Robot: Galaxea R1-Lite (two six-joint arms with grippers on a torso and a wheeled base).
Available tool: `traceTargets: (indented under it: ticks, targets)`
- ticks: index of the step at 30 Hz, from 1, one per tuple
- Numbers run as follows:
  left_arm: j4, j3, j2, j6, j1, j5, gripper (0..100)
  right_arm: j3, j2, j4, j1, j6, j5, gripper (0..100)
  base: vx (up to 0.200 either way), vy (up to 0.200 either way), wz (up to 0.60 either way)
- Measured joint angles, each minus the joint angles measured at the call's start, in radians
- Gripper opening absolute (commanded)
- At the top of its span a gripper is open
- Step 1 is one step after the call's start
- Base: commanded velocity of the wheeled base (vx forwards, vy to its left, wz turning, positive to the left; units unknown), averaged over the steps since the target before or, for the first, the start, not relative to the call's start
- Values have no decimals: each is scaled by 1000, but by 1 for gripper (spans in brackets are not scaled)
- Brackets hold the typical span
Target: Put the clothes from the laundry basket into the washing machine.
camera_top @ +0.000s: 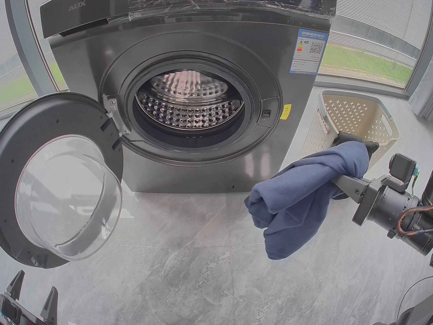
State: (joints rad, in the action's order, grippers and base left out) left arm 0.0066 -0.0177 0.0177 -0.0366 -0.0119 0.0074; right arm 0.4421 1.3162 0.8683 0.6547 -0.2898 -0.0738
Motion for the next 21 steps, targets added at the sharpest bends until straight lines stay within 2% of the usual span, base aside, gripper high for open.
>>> traceTargets:
  ticks: [8, 12, 21]
  targets:
    - [0, 0, 0, 7, 6, 1, 100, -37, 11, -1, 58, 7, -7, 0, 0, 0, 0]
    - [-3, 0, 0, 15, 7, 2, 100, -41, 30, 0, 65, 6, -8, 0, 0, 0, 0]
    - [-5, 0, 0, 25, 8, 2, 100, 35, 85, 3, 75, -10, -1, 0, 0, 0, 0]
